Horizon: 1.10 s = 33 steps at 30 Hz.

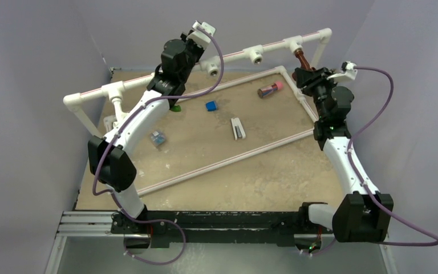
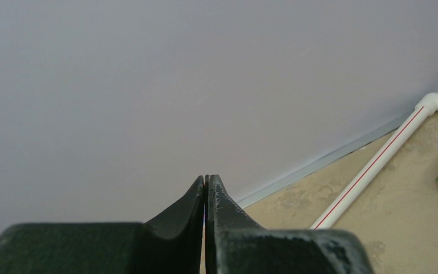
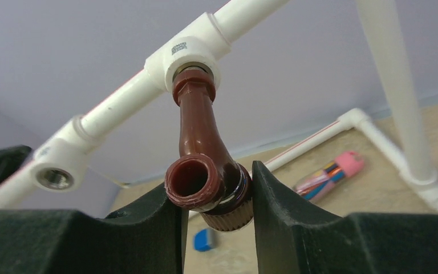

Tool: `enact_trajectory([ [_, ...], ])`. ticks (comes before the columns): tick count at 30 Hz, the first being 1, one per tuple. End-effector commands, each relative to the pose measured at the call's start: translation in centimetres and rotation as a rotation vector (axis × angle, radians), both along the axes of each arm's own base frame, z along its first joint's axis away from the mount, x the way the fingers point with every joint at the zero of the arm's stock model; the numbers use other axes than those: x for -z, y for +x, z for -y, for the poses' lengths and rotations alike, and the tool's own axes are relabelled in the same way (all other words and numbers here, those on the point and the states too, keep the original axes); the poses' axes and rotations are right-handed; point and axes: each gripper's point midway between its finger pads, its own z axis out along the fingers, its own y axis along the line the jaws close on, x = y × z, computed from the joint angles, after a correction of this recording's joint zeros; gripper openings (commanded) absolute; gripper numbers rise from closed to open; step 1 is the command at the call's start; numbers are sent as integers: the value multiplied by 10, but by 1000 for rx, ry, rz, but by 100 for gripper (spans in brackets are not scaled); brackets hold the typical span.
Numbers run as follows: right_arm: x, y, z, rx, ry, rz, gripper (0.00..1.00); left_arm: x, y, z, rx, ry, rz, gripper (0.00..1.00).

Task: Install the water faucets

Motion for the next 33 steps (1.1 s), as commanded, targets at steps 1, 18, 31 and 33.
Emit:
enact_trajectory([
  [1,-94,-58,-84,-481,328,190,1,75,-27,57,201,51,-222,0],
  [18,-99,-81,-73,-624,907,113,26,76,-26,57,199,56,-221,0],
  [31,-86,-75,-79,-551,699,42,74,76,-26,56,193,64,-219,0],
  [33,-82,-74,-75,-512,657,24,77,76,-25,56,191,63,-217,0],
])
